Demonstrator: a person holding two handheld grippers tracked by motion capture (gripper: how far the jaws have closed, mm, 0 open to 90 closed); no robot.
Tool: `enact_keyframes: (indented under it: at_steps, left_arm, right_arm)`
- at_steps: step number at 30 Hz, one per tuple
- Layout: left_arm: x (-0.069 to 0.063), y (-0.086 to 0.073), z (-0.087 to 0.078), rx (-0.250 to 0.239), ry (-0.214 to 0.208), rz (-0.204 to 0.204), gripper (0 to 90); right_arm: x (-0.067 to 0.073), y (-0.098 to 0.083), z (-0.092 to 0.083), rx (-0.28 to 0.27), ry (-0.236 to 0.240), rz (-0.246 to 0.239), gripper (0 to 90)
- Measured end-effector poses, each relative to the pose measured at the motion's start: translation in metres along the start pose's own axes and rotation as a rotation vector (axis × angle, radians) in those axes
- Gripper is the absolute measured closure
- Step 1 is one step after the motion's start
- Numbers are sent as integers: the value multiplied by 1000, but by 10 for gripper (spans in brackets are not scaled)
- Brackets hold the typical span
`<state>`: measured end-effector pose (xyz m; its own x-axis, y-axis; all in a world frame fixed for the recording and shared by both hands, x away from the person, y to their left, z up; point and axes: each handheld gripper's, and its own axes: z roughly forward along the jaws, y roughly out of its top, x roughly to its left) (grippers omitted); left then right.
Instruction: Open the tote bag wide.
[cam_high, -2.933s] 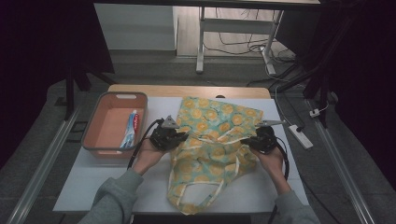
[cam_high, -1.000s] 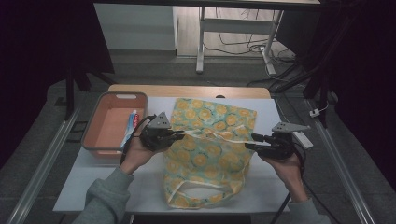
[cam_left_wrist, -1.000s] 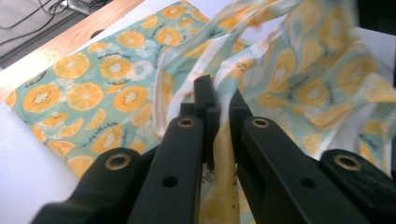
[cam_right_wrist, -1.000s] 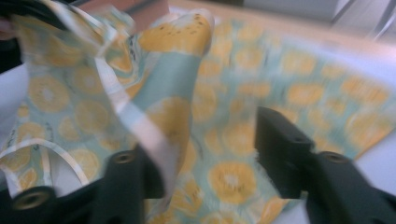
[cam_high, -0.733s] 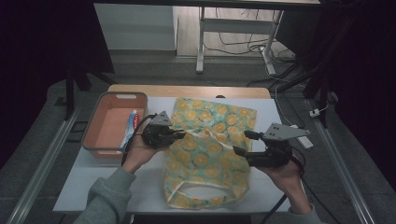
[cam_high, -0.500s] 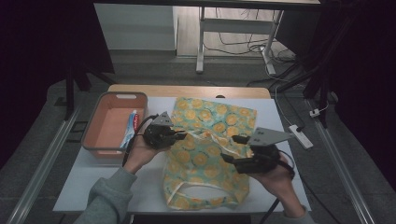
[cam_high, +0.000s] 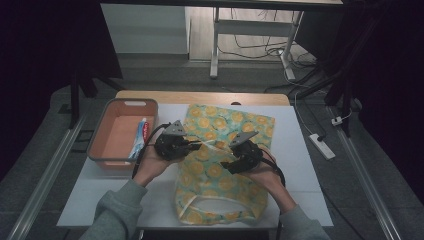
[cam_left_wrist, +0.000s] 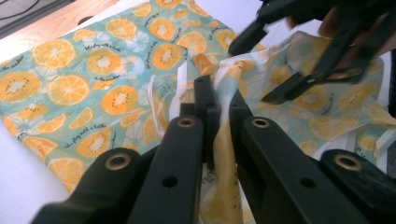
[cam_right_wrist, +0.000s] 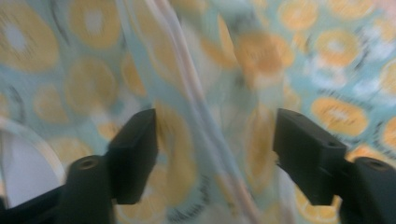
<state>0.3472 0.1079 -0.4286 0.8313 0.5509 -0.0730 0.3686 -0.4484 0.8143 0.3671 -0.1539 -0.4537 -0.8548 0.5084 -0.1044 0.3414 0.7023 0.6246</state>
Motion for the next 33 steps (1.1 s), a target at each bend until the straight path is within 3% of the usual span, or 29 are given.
enact_keyframes:
  at_steps: [1, 2, 4, 6, 8, 10, 12, 15, 19, 22, 25, 29, 33]
  left_arm:
    - [0, 0, 0, -1, 0, 3, 884]
    - [0, 0, 0, -5, 2, 7, 883]
    - [0, 0, 0, -7, 10, 9, 881]
    - [-1, -1, -2, -12, 26, 9, 866]
    - [-4, 0, -6, -30, 51, 14, 795]
    - [-12, 2, -16, -58, 73, 36, 724]
    - [-24, 5, -27, -79, 69, 60, 648]
    - [-48, 7, -39, -73, 66, 136, 604]
    - [-83, 7, -37, -58, 23, 225, 545]
    - [-103, 5, -19, -15, -62, 261, 521]
    - [-119, -1, 20, 75, -91, 301, 497]
    - [-130, -6, 74, 172, -168, 323, 449]
    - [-136, -11, 103, 222, -200, 350, 419]
  right_arm:
    - [0, 0, 0, 0, 0, 0, 364]
    - [-2, -2, 3, 10, 0, 7, 445]
    - [-6, -4, 8, 35, 23, 22, 696]
    - [-11, -5, 8, 36, 65, 53, 890]
    - [-14, -5, 3, 0, 88, 87, 893]
    - [-16, -4, -7, -40, 76, 109, 893]
    - [-19, -3, -15, -83, 92, 144, 893]
    - [-22, -2, -20, -99, 97, 152, 893]
    - [-27, -3, -13, -90, 119, 176, 893]
    - [-30, -5, -9, -87, 130, 190, 893]
    - [-33, -5, -9, -99, 143, 208, 893]
    - [-33, -5, -11, -109, 144, 211, 893]
    - [-34, -6, -13, -115, 146, 222, 893]
